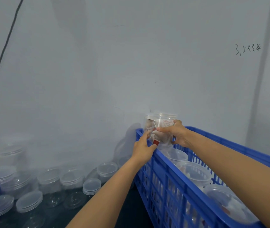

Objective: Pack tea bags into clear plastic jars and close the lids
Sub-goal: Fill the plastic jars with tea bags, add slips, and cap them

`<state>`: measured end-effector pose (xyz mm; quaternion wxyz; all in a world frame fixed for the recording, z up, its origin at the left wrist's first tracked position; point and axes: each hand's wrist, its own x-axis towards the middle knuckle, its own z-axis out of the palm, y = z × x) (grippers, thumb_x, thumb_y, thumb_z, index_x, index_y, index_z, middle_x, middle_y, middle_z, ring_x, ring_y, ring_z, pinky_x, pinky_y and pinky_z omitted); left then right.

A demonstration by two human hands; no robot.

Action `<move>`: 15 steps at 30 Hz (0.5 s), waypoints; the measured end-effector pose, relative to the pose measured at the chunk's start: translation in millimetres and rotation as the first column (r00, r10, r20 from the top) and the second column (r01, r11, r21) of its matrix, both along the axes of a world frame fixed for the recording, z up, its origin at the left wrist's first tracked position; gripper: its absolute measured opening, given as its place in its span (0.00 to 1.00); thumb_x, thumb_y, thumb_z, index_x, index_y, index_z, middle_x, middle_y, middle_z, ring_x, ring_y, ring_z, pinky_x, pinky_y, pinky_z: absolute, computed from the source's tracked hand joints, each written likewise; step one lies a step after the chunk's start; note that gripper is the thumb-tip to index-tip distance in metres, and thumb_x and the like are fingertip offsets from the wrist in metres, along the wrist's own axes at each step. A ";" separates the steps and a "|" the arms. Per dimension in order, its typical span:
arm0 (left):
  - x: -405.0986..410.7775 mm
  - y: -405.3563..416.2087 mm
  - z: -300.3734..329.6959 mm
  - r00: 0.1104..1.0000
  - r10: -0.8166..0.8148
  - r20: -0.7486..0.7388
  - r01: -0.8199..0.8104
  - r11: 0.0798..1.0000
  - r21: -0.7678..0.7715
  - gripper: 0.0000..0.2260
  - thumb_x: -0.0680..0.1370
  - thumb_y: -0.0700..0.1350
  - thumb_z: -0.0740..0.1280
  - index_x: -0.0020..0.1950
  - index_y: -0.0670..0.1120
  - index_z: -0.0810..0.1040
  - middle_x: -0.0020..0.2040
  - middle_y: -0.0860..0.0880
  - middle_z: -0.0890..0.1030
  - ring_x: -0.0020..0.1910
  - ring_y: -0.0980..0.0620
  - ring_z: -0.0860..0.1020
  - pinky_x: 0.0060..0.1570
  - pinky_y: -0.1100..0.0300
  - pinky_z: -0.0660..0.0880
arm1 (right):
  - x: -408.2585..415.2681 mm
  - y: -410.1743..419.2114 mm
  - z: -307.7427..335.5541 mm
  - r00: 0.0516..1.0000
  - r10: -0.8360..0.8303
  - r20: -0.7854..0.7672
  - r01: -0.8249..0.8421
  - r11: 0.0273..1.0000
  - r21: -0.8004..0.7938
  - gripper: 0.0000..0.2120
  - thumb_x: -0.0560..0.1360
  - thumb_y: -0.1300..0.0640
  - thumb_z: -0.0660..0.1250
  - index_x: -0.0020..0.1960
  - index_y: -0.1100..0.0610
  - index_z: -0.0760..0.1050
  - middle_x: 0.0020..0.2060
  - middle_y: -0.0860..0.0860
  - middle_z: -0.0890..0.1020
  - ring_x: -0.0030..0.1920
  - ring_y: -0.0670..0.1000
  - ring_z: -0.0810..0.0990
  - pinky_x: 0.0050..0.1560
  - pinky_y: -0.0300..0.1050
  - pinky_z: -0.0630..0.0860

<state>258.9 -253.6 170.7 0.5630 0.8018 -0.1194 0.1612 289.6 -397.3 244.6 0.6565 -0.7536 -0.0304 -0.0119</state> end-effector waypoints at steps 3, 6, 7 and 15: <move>-0.9 0.7 -1.1 1.000 0.011 -0.019 -0.012 1.000 -0.022 0.25 0.80 0.43 0.63 0.75 0.58 0.61 0.60 0.58 0.69 0.56 0.60 0.72 0.49 0.70 0.71 | -1.3 -2.3 1.7 0.999 -0.031 0.009 0.031 0.999 0.036 0.52 0.64 0.57 0.80 0.76 0.51 0.49 0.67 0.57 0.68 0.63 0.58 0.68 0.64 0.63 0.70; -2.5 0.6 -1.2 1.000 0.018 -0.019 -0.019 0.999 -0.041 0.24 0.80 0.41 0.63 0.74 0.58 0.63 0.60 0.57 0.71 0.49 0.65 0.72 0.36 0.76 0.69 | -4.8 -5.1 2.6 1.000 -0.030 -0.004 0.030 0.998 0.053 0.54 0.63 0.57 0.80 0.76 0.51 0.48 0.69 0.58 0.68 0.68 0.60 0.67 0.63 0.64 0.68; -2.7 0.4 -1.5 1.000 0.023 -0.017 -0.024 0.998 -0.051 0.24 0.80 0.40 0.63 0.73 0.57 0.63 0.61 0.55 0.71 0.50 0.63 0.72 0.36 0.75 0.69 | -6.4 -6.1 2.4 1.000 -0.027 -0.011 0.028 0.998 0.055 0.54 0.63 0.57 0.80 0.76 0.51 0.48 0.70 0.58 0.68 0.68 0.60 0.67 0.63 0.64 0.68; -25.1 22.8 -2.7 0.993 0.114 -0.037 -0.117 0.989 -0.091 0.18 0.81 0.41 0.63 0.70 0.50 0.66 0.63 0.55 0.71 0.51 0.62 0.72 0.38 0.75 0.67 | -31.1 -13.6 13.4 0.996 -0.071 -0.057 0.076 0.993 0.089 0.46 0.68 0.58 0.77 0.76 0.58 0.51 0.71 0.59 0.65 0.69 0.60 0.67 0.64 0.62 0.66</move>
